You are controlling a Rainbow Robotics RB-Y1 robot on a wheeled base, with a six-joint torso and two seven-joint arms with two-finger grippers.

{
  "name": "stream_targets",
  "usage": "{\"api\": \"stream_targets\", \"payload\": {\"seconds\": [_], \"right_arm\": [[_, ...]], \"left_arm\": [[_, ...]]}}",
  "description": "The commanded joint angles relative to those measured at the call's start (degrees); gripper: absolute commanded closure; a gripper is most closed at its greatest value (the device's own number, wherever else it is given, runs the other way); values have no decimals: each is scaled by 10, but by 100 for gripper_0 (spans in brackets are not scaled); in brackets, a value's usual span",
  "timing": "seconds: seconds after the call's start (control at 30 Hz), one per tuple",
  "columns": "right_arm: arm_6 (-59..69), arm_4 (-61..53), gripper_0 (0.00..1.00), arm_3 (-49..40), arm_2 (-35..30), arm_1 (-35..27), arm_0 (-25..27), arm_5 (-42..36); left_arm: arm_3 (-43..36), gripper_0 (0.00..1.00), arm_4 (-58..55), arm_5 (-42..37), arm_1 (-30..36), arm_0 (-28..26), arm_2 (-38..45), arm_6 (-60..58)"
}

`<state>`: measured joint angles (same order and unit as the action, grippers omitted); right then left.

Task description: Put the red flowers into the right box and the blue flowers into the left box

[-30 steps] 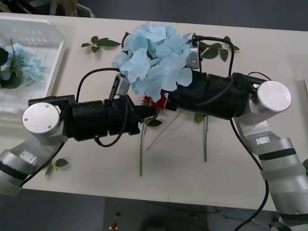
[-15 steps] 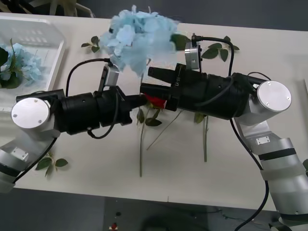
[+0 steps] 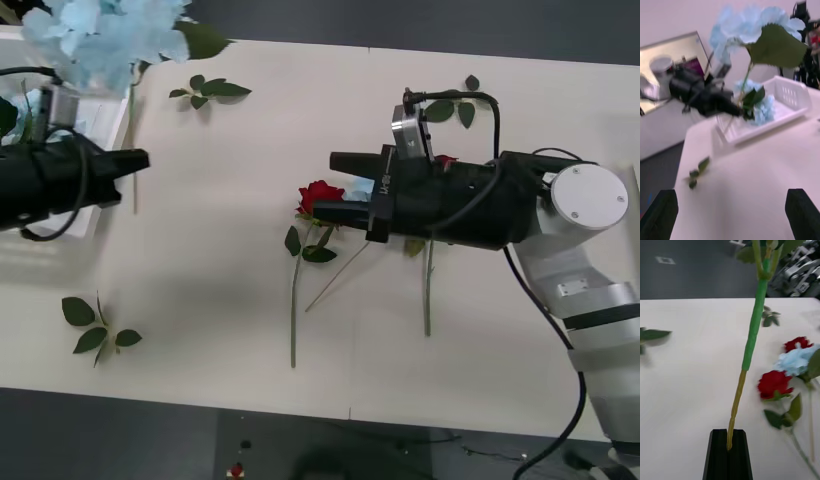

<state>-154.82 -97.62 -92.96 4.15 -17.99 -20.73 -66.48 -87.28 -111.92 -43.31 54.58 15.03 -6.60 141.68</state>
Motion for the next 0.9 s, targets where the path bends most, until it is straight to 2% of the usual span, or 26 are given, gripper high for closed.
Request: {"api": "stream_targets", "payload": {"seconds": [0.03, 0.07, 0.2, 0.33, 0.53, 0.9], "right_arm": [[-2, 23, 16, -12, 4, -79, -15, -17], [-2, 23, 16, -12, 9, -95, -14, -17], [158, 19, 17, -12, 24, -180, -15, -19], [312, 38, 16, -12, 29, -232, -15, -19], [481, 121, 16, -12, 29, -267, -22, -17], [637, 309, 16, -6, 87, -287, -45, -10]], "left_arm": [[61, 100, -5, 3, 77, 6, 7, 10], [76, 100, -6, 2, 88, 10, 7, 10], [137, 100, -5, -47, 131, 15, 7, 11], [192, 100, 2, -112, 149, 15, 7, 10], [244, 100, 57, -147, 149, 15, 8, 12], [280, 100, 166, -150, 154, 17, 7, 11]]}}
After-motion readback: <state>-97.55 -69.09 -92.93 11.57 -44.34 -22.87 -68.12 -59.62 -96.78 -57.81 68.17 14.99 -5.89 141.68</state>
